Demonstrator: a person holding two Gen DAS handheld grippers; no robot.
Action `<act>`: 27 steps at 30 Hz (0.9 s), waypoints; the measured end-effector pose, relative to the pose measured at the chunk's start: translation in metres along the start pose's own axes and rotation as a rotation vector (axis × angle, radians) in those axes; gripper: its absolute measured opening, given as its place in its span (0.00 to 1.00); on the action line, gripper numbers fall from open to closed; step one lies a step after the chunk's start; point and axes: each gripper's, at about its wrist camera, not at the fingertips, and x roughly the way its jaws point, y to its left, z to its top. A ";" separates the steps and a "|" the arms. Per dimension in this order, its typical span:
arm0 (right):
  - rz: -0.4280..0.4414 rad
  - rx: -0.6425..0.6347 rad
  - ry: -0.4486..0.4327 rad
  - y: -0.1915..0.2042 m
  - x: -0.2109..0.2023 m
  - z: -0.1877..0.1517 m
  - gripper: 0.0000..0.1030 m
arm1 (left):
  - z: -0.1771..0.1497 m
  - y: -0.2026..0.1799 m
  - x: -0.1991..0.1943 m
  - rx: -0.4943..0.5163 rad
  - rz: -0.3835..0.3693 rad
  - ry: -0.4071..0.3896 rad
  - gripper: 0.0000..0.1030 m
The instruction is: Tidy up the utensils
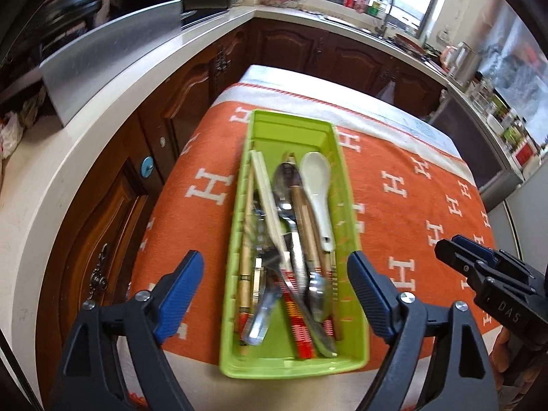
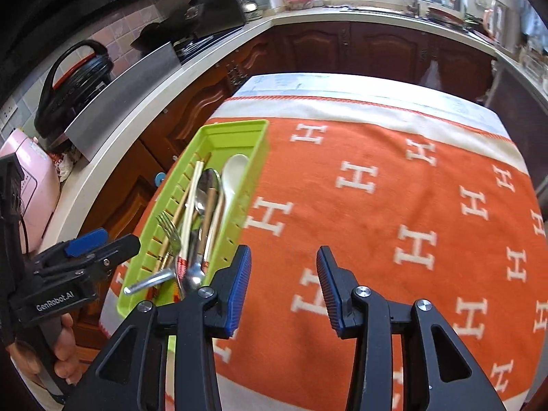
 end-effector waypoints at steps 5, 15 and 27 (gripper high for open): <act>-0.029 0.030 -0.040 -0.025 -0.030 -0.015 0.45 | -0.001 -0.039 -0.013 0.072 0.010 -0.012 0.87; -0.113 0.052 -0.184 -0.065 -0.115 -0.017 0.69 | 0.008 -0.129 -0.049 0.185 0.004 -0.095 0.99; -0.148 0.071 -0.275 -0.076 -0.197 -0.023 0.83 | 0.010 -0.175 -0.074 0.202 0.018 -0.151 0.99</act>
